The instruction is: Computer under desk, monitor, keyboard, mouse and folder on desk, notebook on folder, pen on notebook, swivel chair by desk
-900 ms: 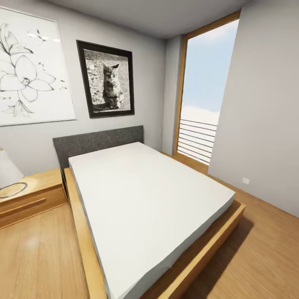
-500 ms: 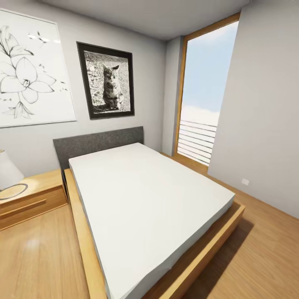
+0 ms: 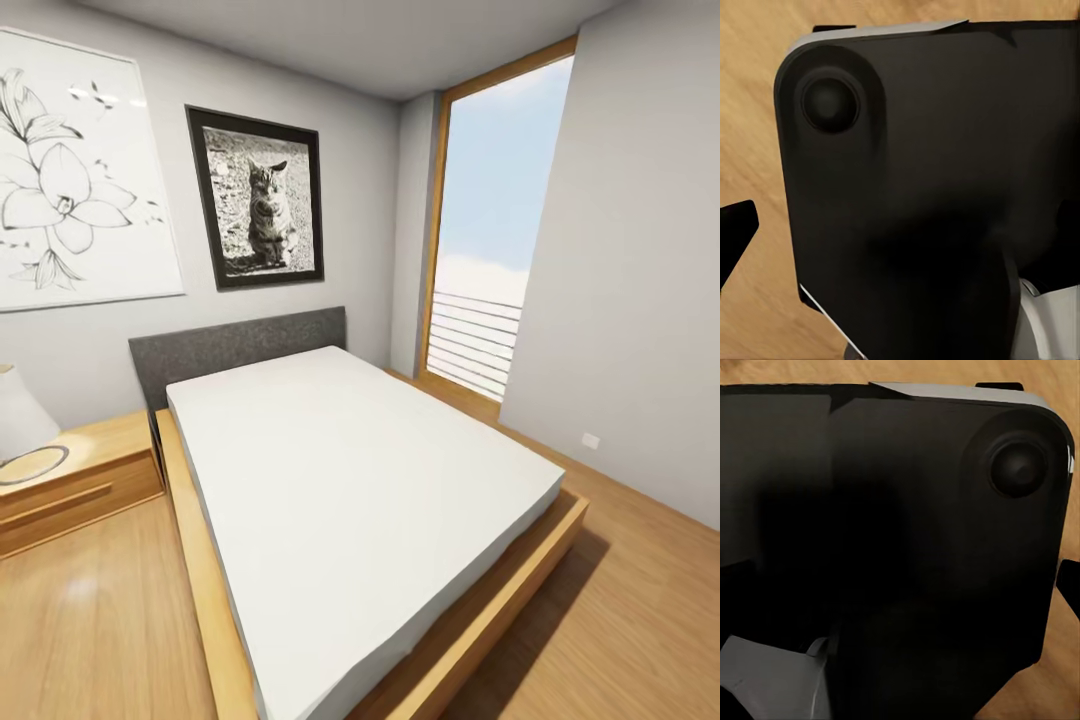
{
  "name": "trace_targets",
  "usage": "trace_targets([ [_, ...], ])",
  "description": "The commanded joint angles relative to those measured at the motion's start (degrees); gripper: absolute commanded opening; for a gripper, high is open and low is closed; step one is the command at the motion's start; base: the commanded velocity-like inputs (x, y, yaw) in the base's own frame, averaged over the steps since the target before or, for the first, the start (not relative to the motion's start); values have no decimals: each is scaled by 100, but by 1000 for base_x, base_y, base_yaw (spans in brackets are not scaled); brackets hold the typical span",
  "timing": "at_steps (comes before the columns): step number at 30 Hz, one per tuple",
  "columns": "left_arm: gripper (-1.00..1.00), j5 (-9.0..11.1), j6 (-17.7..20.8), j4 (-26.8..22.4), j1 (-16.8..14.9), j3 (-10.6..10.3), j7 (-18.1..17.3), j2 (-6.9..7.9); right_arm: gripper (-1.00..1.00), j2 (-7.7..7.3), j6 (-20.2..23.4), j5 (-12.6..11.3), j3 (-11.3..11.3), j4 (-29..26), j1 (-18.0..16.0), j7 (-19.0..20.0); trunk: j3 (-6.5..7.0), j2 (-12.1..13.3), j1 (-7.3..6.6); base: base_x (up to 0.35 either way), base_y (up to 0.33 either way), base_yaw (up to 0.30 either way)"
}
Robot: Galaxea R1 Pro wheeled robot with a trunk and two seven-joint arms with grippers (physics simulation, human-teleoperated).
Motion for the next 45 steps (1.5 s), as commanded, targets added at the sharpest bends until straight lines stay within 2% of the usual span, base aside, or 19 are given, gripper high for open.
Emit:
trace_targets([
  [1, 100, -8, -45, -5, 1, -4, -3, 0, 100, 0, 9, -1, 0, -5, -1, 1, 13, 39, -23, 0, 0, 0],
  [11, 100, 8, -264, -11, 1, 4, -3, 8, 100, -5, -172, -1, -7, -12, -1, 1, 193, 440, -242, 0, 0, 0],
  [12, 100, 9, -268, -22, 1, 4, -3, 11, 100, -7, -297, -2, -9, -13, -1, 1, 211, 480, -264, 0, 0, 0],
  [13, 100, 10, -271, -148, 1, 4, -3, 31, 100, -14, -774, -7, -25, -3, -1, 1, 229, 520, -286, 0, 0, 0],
  [15, 100, 10, -272, -250, 1, 4, -3, 45, 100, -16, -1124, -16, -39, 5, -1, -3, 265, 600, -330, 0, 0, 0],
  [16, 100, 17, -273, -359, 1, 5, -3, 115, 100, -17, -1489, -32, -69, 9, -1, -12, 283, 640, -352, 0, 0, 0],
  [22, 100, 61, -272, -615, 1, 31, -3, 268, 100, -29, -2178, -26, -161, -44, -1, -31, 390, 881, -484, 0, 0, 0],
  [23, 100, 193, -273, -678, 1, 70, -3, 318, 100, -32, -2412, -23, -172, -118, -1, -37, 408, 921, -506, 0, 0, 0],
  [25, 100, 772, -269, -911, 1, 225, -10, 501, 100, -37, -2614, -22, -185, -352, -1, -47, 444, 1001, -550, 0, 0, 0],
  [26, 100, 933, -270, -950, 1, 262, -17, 550, 100, -40, -2645, -21, -192, -420, -1, -53, 462, 1041, -572, 0, 0, 0],
  [27, 100, 1273, -271, -1008, 1, 321, -49, 642, 100, -51, -2710, -23, -227, -551, -1, -75, 480, 1081, -594, 0, 0, 0],
  [28, 100, 1661, -277, -1047, 1, 361, -137, 715, 100, -66, -2814, -44, -334, -652, -1, -114, 498, 1121, -616, 0, 0, 0],
  [29, 100, 2175, -286, -1083, 1, 397, -317, 787, 100, -81, -2984, -101, -581, -739, -1, -173, 516, 1162, -638, 0, 0, 0],
  [30, 100, 2519, -531, -1093, 1, 414, -477, 825, 100, -85, -3133, -142, -875, -778, -1, -213, 516, 1162, -638, 0, 0, 0],
  [31, 100, 2652, -776, -1089, 1, 418, -540, 838, 100, -86, -3195, -157, -1003, -791, -1, -228, 516, 1162, -638, 0, 0, 0],
  [32, 100, 2740, -1025, -1075, 1, 419, -581, 846, 100, -87, -3234, -165, -1086, -799, -1, -237, 516, 1162, -638, 0, 0, 0],
  [33, 100, 2855, -1734, -852, 1, 423, -635, 858, 100, -90, -3297, -170, -1187, -810, -1, -244, 516, 1162, -638, 0, 0, 0],
  [38, 100, 2885, -2470, -596, 1, 411, -652, 847, 100, -96, -3390, -158, -1198, -813, -1, -234, 516, 1162, -638, -1, 0, 0],
  [45, 100, 2888, -2588, -532, 1, 393, -640, 828, 100, -94, -3424, -153, -1187, -814, -1, -220, 516, 1162, -638, -190, -22, 0],
])
